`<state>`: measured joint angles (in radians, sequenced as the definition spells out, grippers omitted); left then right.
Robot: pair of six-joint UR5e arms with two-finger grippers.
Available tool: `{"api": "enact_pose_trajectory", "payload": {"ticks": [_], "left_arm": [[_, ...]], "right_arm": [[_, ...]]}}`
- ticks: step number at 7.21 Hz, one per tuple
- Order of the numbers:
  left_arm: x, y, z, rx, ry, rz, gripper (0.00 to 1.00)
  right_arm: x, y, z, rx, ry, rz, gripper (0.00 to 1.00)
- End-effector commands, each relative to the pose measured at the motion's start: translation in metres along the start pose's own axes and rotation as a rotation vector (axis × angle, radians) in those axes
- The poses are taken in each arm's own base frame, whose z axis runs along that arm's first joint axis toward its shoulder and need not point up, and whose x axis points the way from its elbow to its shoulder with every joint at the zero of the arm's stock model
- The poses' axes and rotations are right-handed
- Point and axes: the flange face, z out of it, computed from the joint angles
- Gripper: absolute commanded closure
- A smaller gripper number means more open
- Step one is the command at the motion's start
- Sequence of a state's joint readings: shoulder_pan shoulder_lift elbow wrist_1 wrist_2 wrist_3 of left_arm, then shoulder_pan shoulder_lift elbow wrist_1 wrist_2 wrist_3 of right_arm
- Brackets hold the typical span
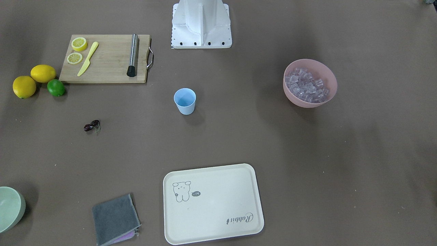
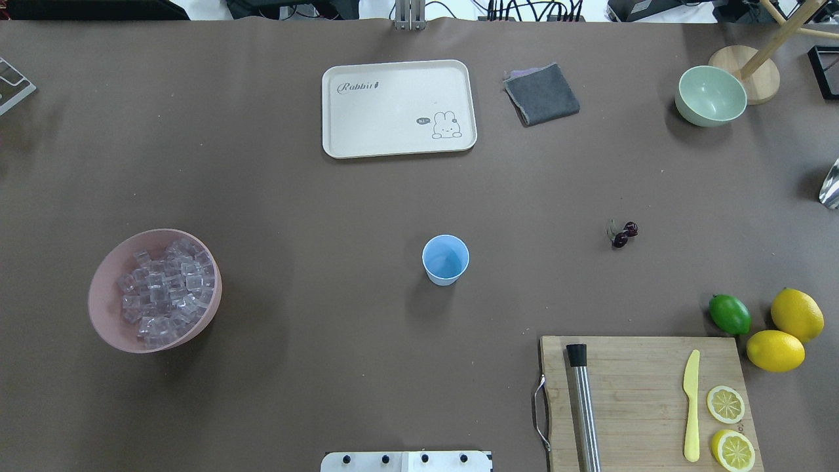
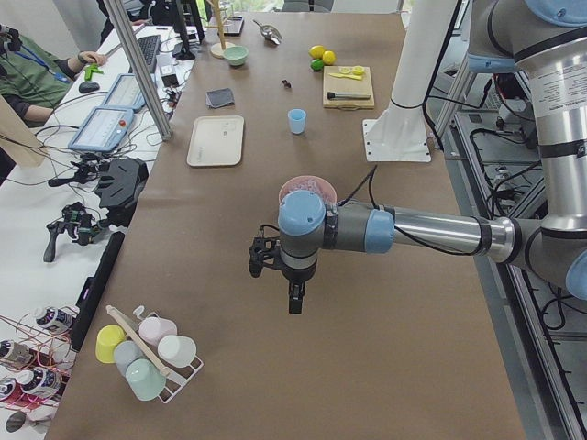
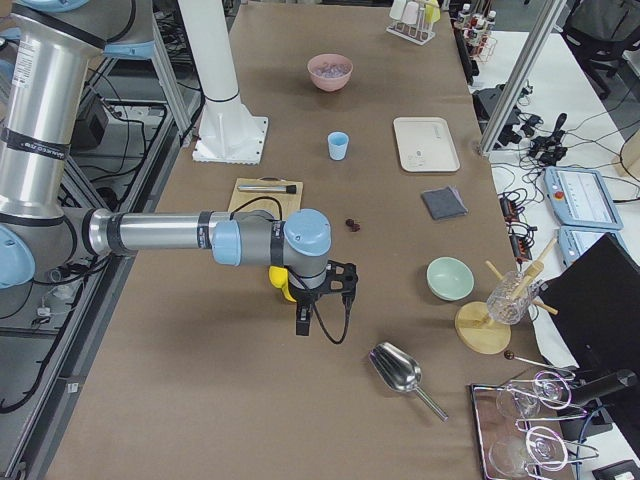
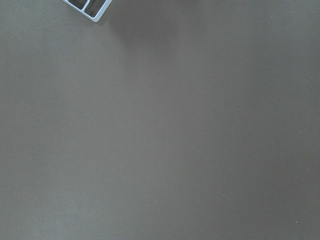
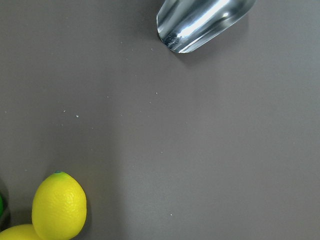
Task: Put ice and cherries in cup
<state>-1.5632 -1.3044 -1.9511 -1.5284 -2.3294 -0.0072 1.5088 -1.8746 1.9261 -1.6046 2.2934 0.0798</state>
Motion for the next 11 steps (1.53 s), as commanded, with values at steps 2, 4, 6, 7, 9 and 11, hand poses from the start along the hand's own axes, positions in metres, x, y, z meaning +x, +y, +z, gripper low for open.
{"api": "enact_pose_trajectory", "payload": {"ticks": [2, 4, 6, 7, 9, 11], "left_arm": [[0.004, 0.001, -0.004, 0.026, 0.001, 0.027, 0.0], [0.005, -0.002, -0.005, 0.029, 0.001, 0.031, 0.0], [0.005, -0.002, -0.006, 0.031, 0.004, 0.024, 0.0], [0.004, -0.004, -0.005, 0.032, 0.005, 0.022, 0.0], [0.002, -0.004, -0.016, 0.06, 0.003, 0.018, 0.0], [0.005, -0.014, -0.031, 0.163, -0.003, 0.094, 0.0]], "right_arm": [[-0.004, -0.002, -0.005, 0.012, 0.002, -0.005, 0.0], [-0.009, -0.009, -0.01, 0.027, 0.006, -0.016, 0.0], [-0.024, -0.016, -0.032, 0.074, -0.001, -0.044, 0.0], [-0.024, -0.015, -0.045, 0.105, -0.002, -0.039, 0.0], [-0.024, -0.024, -0.087, 0.203, -0.011, -0.021, 0.0], [-0.017, -0.021, -0.091, 0.21, -0.061, -0.016, 0.0]]}}
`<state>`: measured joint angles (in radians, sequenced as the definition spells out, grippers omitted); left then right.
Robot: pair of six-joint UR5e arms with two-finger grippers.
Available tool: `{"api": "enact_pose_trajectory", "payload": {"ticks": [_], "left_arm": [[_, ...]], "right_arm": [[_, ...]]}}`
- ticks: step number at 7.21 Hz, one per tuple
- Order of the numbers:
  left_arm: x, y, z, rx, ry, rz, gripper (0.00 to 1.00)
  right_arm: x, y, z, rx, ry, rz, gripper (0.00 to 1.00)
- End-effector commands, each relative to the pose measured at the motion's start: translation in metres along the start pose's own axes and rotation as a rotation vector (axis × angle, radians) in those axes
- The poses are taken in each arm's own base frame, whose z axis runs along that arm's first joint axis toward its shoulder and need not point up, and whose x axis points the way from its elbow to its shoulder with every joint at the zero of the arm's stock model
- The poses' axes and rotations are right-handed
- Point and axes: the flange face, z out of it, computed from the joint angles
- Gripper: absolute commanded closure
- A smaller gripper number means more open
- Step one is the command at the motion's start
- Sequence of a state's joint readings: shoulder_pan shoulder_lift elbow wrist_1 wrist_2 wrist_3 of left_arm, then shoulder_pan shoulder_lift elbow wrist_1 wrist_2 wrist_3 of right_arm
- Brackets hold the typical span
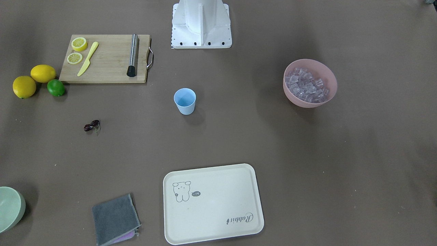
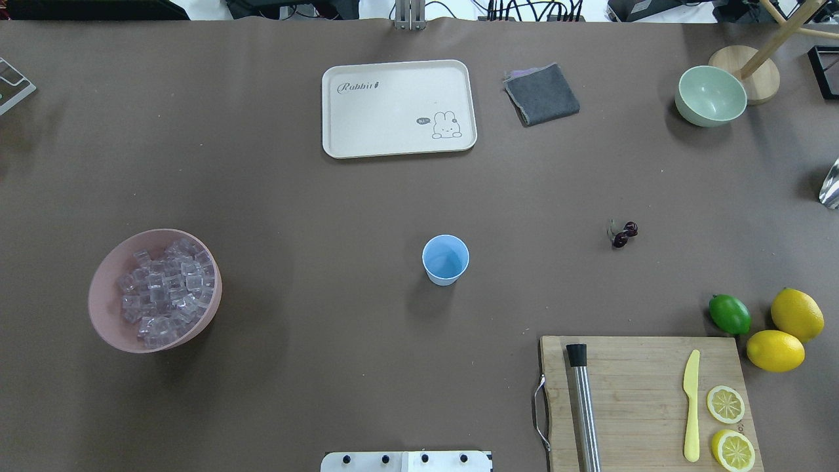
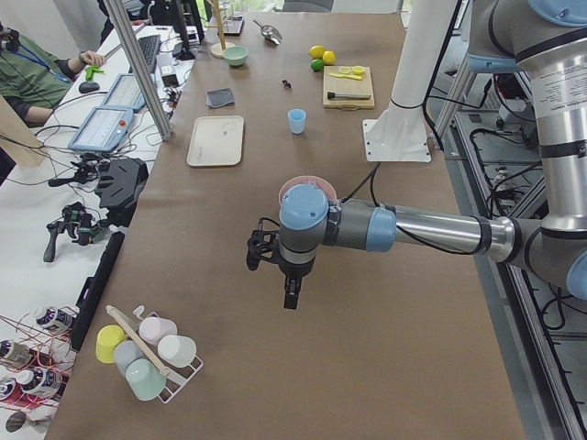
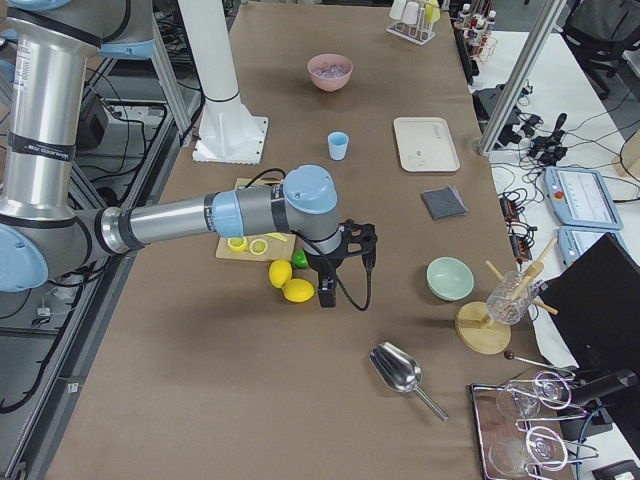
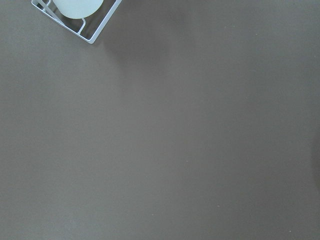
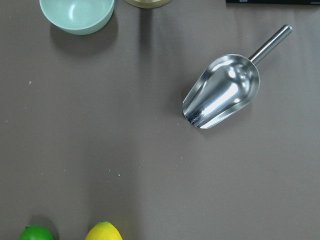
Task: Put ice and cherries in cup
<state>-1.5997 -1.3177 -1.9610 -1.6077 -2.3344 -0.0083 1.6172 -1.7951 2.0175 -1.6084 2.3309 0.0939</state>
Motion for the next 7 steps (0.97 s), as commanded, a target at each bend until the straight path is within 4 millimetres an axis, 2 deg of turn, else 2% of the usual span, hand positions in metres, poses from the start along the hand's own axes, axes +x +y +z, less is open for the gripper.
{"api": "enact_pose_trajectory", "payload": {"ticks": [1, 4, 6, 7], "left_arm": [[-0.004, -0.012, -0.004, 0.153, -0.005, 0.119, 0.0], [-0.002, -0.015, -0.01, 0.225, -0.005, 0.177, 0.0], [0.014, -0.026, -0.013, 0.264, 0.007, 0.219, 0.0], [0.031, -0.037, -0.01, 0.26, 0.034, 0.212, 0.01]], "right_arm": [[0.005, 0.003, -0.007, 0.019, -0.018, 0.003, 0.0], [0.005, 0.017, -0.004, 0.107, -0.058, -0.065, 0.0], [-0.022, 0.006, -0.007, 0.105, -0.123, -0.041, 0.0], [-0.048, -0.003, -0.008, 0.1, -0.131, -0.024, 0.0]]}}
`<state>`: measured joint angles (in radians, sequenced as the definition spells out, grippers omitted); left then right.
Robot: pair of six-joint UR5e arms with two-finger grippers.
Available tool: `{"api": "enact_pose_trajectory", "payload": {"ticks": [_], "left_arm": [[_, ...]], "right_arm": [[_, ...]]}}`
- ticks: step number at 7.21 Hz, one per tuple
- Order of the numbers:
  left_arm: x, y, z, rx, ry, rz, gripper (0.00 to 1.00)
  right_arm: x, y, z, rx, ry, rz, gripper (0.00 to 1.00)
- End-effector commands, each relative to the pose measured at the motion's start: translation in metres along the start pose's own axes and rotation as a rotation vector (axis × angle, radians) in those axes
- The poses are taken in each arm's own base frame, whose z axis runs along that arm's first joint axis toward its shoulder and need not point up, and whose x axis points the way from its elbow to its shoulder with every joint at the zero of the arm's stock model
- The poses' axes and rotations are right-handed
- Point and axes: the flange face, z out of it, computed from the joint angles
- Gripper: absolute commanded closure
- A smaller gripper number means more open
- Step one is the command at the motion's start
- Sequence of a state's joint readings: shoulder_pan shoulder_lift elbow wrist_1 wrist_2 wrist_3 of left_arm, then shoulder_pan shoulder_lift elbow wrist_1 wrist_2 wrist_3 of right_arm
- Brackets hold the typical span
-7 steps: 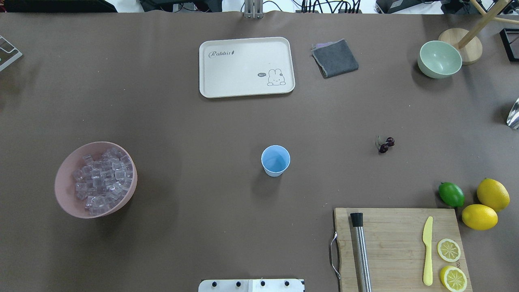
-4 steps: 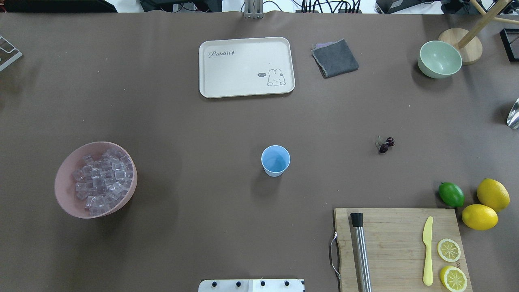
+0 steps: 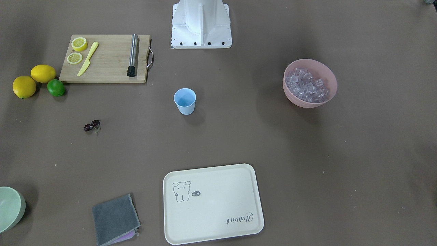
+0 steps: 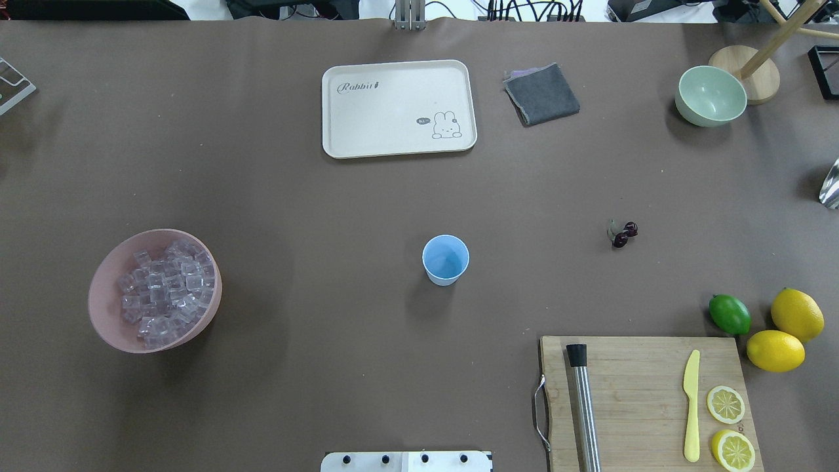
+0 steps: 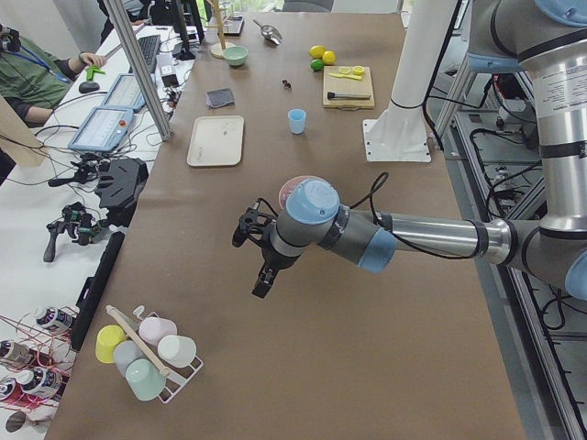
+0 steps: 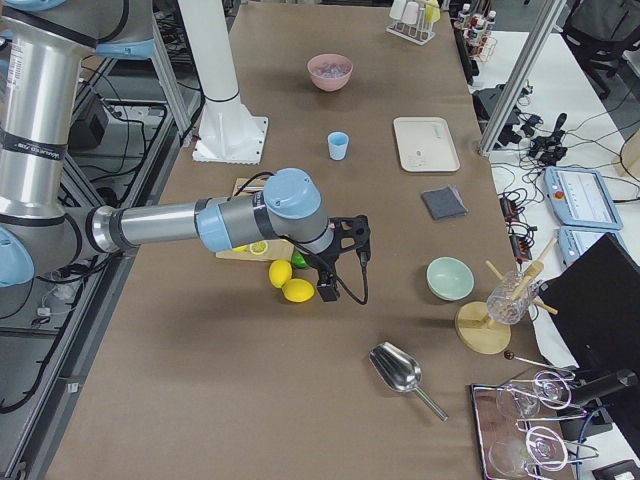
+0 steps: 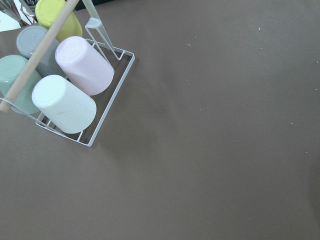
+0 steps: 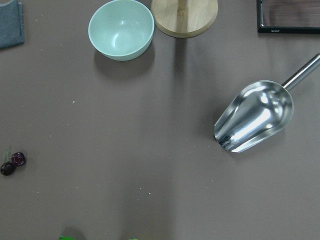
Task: Put ice and cherries in cup
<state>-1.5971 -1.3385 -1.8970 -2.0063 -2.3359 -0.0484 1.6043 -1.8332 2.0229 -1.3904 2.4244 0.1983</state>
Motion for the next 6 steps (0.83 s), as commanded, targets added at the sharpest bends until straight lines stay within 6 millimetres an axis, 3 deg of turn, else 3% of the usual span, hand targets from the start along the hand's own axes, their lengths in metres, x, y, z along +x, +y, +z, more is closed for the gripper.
{"api": "enact_pose_trajectory", "payload": {"ticks": [1, 2, 3, 4, 6], "left_arm": [[0.024, -0.011, 0.01, -0.012, 0.082, -0.082, 0.01], [0.036, -0.011, 0.009, 0.003, 0.142, -0.098, 0.0], [0.051, 0.006, 0.019, -0.015, 0.188, -0.066, 0.0], [0.062, 0.007, 0.025, -0.028, 0.197, -0.118, 0.01], [0.108, -0.003, 0.042, -0.063, 0.173, -0.185, 0.01]], "right_arm": [[-0.051, -0.015, 0.003, -0.005, -0.026, 0.031, 0.0], [-0.068, -0.016, 0.003, -0.006, -0.033, 0.021, 0.0], [-0.081, -0.02, 0.005, -0.01, -0.042, 0.019, 0.0], [-0.085, -0.02, 0.008, -0.017, -0.047, 0.009, 0.0], [-0.089, -0.017, 0.013, -0.005, -0.06, -0.033, 0.0]]}}
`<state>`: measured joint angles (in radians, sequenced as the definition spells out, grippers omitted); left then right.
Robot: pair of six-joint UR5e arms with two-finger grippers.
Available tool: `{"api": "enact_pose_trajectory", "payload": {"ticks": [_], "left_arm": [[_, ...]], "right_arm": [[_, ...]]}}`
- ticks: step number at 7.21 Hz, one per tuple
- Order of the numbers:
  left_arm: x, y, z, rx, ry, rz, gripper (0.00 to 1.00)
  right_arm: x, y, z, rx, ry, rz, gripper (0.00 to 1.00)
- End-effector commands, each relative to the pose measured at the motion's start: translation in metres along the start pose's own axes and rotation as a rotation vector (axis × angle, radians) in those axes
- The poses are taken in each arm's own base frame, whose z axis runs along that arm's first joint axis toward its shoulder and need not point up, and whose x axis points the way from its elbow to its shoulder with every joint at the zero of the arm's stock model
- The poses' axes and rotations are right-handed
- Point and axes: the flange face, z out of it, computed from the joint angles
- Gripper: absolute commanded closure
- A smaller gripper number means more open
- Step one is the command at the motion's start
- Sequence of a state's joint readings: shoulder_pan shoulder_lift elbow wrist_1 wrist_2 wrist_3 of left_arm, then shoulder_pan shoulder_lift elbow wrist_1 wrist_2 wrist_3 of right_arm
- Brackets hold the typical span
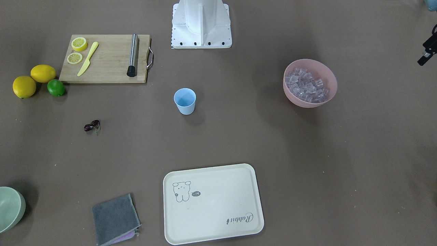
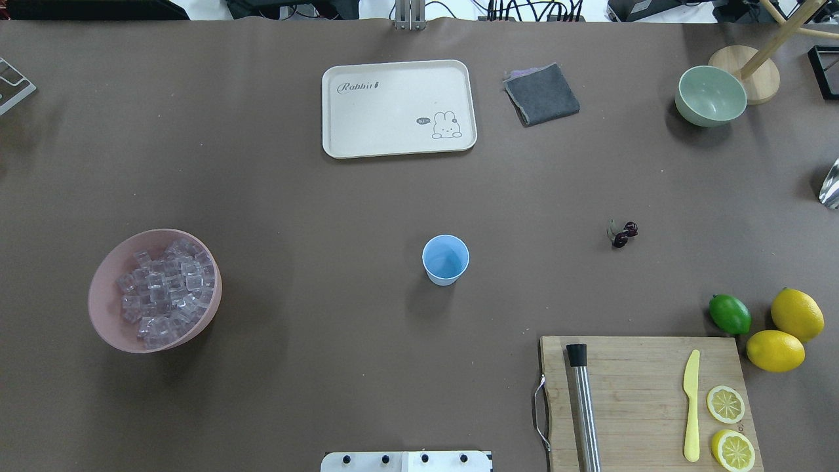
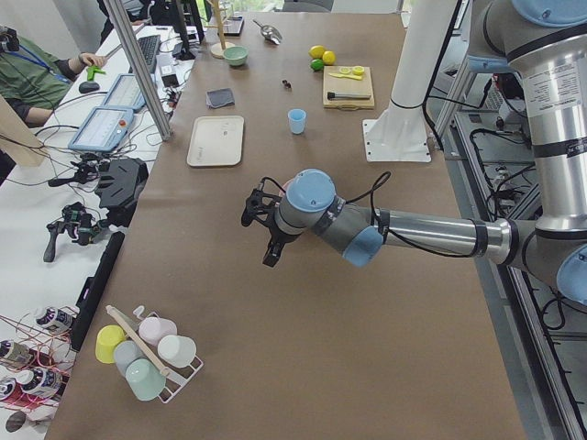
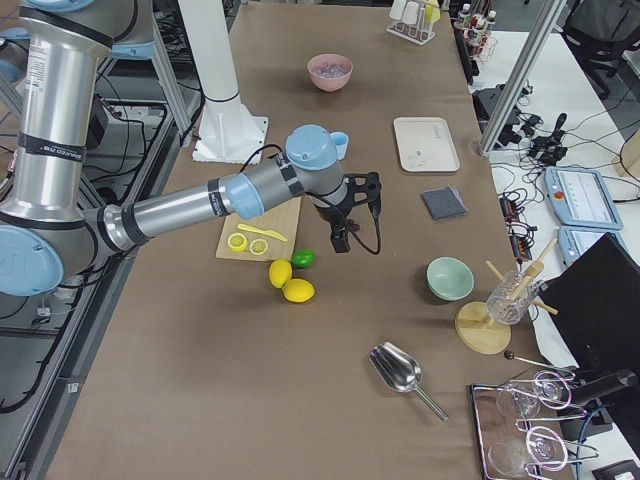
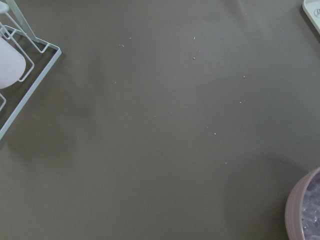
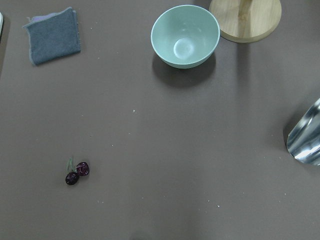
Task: Put ice and cherries in cup
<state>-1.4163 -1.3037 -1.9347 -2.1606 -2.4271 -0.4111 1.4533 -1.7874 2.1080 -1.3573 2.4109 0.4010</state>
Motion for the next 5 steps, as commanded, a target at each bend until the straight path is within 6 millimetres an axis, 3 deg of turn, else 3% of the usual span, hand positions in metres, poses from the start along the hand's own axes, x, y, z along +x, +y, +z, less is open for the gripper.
{"api": "enact_pose_trajectory", "payload": {"ticks": [1, 4, 5], "left_arm": [[0.051, -0.003, 0.038, -0.021, -0.055, -0.058, 0.01], [0.095, 0.007, 0.086, -0.023, -0.142, -0.063, 0.01], [0.122, 0.01, 0.09, -0.023, -0.118, -0.083, 0.01]], "right_arm": [[-0.004, 0.002, 0.005, 0.001, -0.009, -0.024, 0.0], [-0.005, 0.002, 0.005, 0.001, -0.012, -0.031, 0.0], [-0.005, 0.002, 0.005, 0.001, -0.012, -0.031, 0.0]]}}
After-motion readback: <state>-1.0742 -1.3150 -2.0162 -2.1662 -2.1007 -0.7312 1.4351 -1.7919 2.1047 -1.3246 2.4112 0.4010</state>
